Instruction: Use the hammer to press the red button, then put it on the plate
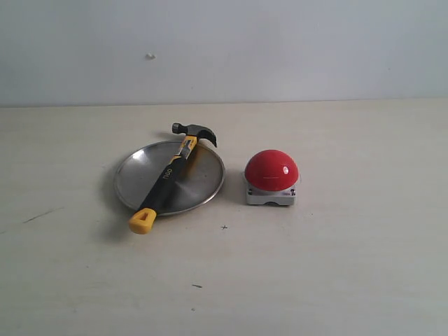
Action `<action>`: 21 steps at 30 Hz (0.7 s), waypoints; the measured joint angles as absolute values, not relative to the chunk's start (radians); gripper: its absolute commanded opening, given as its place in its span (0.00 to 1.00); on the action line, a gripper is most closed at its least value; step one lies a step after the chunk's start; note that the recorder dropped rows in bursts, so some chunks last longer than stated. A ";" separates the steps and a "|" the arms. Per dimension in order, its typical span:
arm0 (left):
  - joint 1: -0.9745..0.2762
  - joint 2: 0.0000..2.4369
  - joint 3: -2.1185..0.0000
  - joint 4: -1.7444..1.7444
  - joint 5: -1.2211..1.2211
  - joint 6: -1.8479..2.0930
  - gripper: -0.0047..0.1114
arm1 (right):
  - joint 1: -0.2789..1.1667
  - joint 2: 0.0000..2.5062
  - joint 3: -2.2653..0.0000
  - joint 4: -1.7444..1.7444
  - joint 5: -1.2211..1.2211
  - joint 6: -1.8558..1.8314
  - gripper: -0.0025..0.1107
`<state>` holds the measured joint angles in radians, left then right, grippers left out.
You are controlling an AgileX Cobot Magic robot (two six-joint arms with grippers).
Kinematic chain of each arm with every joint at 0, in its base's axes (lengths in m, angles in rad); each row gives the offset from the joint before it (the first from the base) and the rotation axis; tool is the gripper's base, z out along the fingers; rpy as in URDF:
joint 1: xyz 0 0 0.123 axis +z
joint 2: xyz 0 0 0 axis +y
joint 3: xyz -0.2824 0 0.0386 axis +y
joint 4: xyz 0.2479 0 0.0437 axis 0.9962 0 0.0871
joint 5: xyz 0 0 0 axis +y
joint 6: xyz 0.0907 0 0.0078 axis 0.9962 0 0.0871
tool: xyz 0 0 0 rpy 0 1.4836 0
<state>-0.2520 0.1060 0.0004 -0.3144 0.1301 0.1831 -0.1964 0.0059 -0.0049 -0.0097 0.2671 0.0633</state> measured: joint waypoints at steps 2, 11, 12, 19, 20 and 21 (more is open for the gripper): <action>-0.252 0.106 0.000 -0.314 0.130 0.183 0.04 | -0.196 0.006 -0.005 0.000 0.298 0.095 0.02; -0.252 0.106 0.000 -0.314 0.130 0.183 0.04 | -0.196 0.006 -0.005 0.000 0.310 0.150 0.02; -0.252 0.106 0.000 -0.314 0.130 0.183 0.04 | -0.196 0.006 -0.005 0.000 0.310 0.150 0.02; -0.252 0.106 0.000 -0.314 0.130 0.183 0.04 | -0.196 0.006 -0.005 0.000 0.313 0.151 0.02; -0.252 0.106 0.000 -0.314 0.130 0.183 0.04 | -0.196 0.006 -0.005 0.000 0.315 0.151 0.02; -0.252 0.106 0.000 -0.314 0.130 0.183 0.04 | -0.196 0.006 -0.005 0.000 0.315 0.151 0.02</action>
<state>-0.2520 0.1060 0.0004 -0.3144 0.1301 0.1831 -0.1964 0.0059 -0.0049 0.0000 0.3148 0.1514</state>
